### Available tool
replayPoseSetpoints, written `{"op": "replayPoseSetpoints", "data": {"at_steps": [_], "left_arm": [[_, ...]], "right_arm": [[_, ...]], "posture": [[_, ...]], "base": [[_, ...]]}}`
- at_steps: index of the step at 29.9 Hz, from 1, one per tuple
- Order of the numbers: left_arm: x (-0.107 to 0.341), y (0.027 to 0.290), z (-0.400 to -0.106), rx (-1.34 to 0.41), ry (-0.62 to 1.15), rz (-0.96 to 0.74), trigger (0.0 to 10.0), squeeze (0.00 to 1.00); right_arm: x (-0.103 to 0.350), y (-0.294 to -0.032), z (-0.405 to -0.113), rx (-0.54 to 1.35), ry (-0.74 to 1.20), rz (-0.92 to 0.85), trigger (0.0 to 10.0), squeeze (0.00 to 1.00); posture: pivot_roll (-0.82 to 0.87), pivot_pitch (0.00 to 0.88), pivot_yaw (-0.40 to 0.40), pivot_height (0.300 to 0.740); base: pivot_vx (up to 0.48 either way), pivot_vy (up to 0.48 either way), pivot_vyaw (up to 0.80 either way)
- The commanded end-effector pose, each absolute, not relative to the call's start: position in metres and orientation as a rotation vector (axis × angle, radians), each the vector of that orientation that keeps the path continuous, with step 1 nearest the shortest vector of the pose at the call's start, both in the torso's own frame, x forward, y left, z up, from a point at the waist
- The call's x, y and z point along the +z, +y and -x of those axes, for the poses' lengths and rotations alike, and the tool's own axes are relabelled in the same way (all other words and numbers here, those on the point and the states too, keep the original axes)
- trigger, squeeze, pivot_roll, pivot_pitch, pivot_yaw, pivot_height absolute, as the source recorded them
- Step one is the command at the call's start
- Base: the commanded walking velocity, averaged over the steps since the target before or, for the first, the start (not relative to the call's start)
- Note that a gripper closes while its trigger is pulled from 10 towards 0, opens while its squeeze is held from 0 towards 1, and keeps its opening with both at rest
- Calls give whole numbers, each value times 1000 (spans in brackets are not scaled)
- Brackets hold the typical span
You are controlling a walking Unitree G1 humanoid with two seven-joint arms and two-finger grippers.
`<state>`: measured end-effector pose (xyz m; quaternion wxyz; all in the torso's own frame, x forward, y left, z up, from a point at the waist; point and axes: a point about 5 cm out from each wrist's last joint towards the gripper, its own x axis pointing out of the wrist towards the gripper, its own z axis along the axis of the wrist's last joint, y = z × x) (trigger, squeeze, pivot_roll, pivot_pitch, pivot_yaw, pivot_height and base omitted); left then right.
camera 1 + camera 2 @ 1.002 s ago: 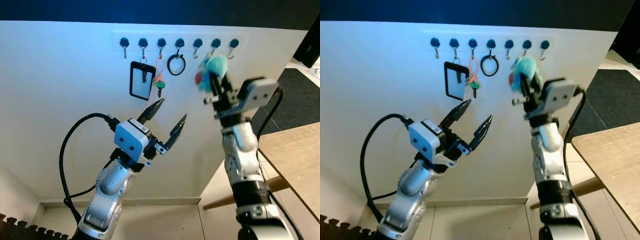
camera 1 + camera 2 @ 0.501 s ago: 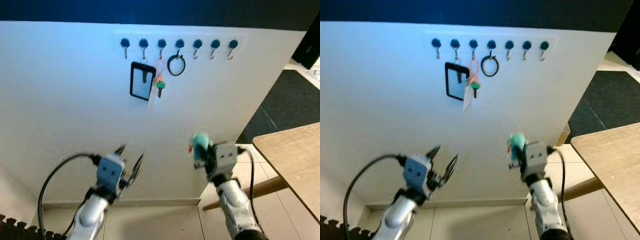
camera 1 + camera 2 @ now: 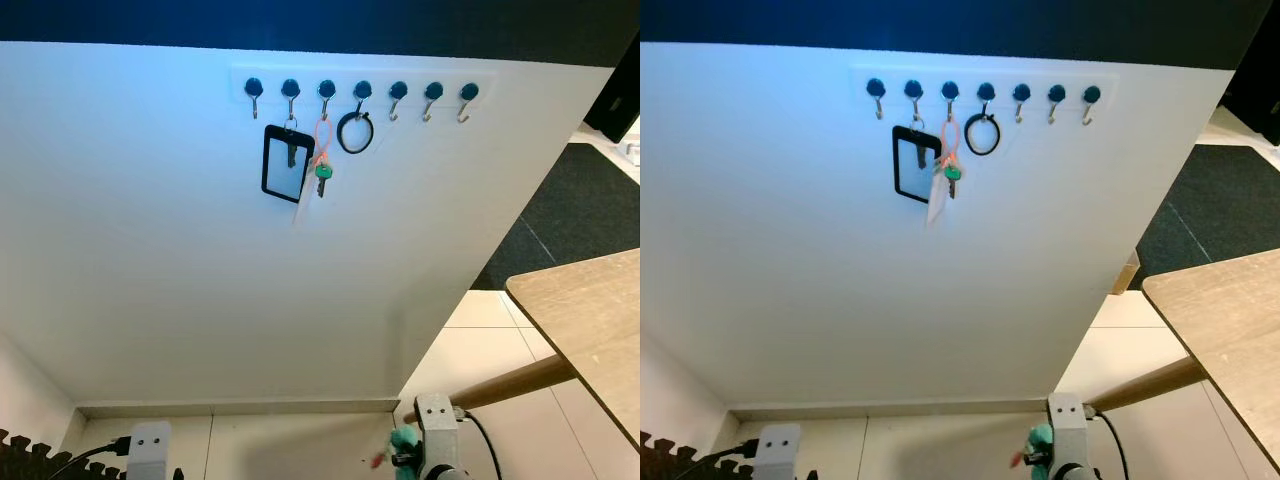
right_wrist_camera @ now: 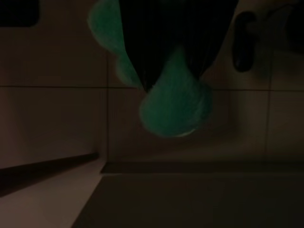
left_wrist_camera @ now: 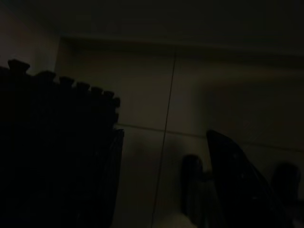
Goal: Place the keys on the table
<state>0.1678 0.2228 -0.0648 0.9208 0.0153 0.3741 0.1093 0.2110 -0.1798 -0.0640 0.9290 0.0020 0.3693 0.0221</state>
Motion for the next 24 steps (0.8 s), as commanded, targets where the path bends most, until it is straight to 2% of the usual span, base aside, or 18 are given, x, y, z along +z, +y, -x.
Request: {"op": "replayPoseSetpoints", "data": {"at_steps": [1, 7, 9, 14, 24], "left_arm": [[-69, 214, -162, 194, 756, 13, 10000, 0], [-74, 205, -168, 147, 762, 13, 10000, 0], [-73, 201, -170, 78, 744, -1, 10000, 0], [-74, 196, -170, 21, 744, -20, 10000, 0], [-76, 196, -168, 50, 723, -32, 10000, 0]], "right_arm": [[-68, -187, -202, 22, 774, 6, 10000, 0], [-63, -206, -206, -68, 724, 6, 10000, 0], [-63, -212, -205, -93, 729, 6, 10000, 0], [-65, -214, -200, -97, 752, 1, 10000, 0], [-70, -213, -192, -76, 781, 6, 10000, 0]], "posture": [[57, 51, -46, 740], [55, 55, -49, 740], [48, 57, -44, 740], [46, 58, -45, 740], [47, 58, -47, 740]], "base": [[0, 0, 0], [0, 0, 0], [0, 0, 0], [0, 0, 0], [0, 0, 0]]}}
